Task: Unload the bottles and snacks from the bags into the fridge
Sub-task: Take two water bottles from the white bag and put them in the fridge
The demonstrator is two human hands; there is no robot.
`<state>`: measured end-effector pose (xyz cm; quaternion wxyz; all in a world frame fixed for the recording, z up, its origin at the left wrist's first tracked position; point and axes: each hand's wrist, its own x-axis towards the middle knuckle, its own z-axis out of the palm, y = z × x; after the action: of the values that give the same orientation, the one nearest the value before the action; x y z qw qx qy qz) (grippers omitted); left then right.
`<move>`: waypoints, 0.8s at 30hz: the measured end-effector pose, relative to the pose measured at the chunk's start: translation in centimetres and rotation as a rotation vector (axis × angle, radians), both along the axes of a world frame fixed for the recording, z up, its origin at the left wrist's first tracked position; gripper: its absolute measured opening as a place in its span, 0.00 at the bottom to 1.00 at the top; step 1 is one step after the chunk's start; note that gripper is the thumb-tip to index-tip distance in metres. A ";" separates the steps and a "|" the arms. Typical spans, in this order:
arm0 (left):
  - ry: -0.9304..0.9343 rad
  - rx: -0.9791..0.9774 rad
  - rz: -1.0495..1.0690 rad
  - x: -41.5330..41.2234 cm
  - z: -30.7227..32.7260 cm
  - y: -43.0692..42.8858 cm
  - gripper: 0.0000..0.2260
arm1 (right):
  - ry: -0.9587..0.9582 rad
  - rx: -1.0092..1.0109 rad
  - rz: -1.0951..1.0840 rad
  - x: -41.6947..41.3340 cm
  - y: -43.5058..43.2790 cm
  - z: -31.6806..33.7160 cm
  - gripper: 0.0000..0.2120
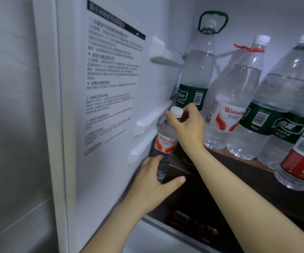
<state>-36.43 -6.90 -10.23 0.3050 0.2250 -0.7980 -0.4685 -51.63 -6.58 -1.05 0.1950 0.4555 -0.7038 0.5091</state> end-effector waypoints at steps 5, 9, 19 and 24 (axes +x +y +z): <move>0.033 0.049 0.037 -0.2 -0.6 -0.4 0.38 | -0.002 0.021 -0.038 -1.4 -0.8 0.1 0.18; 0.023 0.048 0.050 -0.1 -0.5 -0.5 0.37 | -0.005 0.044 -0.054 -1.5 -1.0 0.1 0.18; 0.100 0.044 0.090 1.4 1.1 0.5 0.26 | -0.090 0.294 0.007 0.5 3.5 1.8 0.22; 0.109 -0.047 0.046 2.5 2.8 1.8 0.23 | 0.154 0.440 -0.265 3.4 10.4 2.1 0.20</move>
<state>-33.98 -5.10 -7.46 0.3638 0.2102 -0.7855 -0.4543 -48.25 3.86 1.04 0.2091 0.4282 -0.8342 0.2776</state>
